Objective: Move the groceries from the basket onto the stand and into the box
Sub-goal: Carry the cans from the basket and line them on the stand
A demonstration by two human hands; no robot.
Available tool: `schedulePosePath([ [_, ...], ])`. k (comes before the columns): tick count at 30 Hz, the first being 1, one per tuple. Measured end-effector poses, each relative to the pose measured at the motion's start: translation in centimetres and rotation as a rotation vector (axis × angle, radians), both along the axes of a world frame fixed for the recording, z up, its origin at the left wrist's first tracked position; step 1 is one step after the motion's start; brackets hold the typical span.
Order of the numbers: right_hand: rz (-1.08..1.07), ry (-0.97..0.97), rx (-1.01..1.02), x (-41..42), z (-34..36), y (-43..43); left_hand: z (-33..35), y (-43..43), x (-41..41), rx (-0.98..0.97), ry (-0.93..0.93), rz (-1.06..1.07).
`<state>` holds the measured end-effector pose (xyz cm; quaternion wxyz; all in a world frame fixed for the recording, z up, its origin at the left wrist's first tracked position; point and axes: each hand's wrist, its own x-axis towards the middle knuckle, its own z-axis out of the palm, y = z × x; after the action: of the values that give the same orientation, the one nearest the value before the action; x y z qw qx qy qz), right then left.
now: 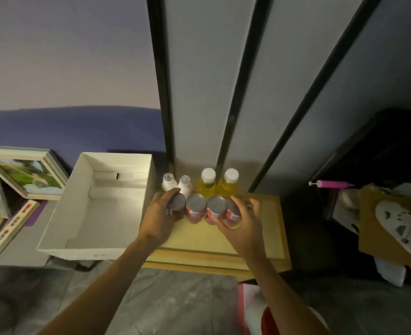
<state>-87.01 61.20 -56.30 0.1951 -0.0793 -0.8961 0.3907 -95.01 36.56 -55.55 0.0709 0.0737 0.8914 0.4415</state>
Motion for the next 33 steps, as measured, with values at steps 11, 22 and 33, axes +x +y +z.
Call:
schedulePosePath([
  [11, 0.035, -0.047, -0.035, -2.6, -8.9, -2.0, -9.1, 0.1, -0.1, 0.003, -0.006, 0.107],
  [22, 0.05, -0.079, 0.03, -2.5, -8.0, -1.7, -7.2, 0.7, 0.2, -0.046, -0.084, 0.111],
  [33, 0.085, -0.179, 0.279, -2.6, 13.6, 3.6, 14.3, -0.6, -2.4, -0.291, 0.141, -0.064],
])
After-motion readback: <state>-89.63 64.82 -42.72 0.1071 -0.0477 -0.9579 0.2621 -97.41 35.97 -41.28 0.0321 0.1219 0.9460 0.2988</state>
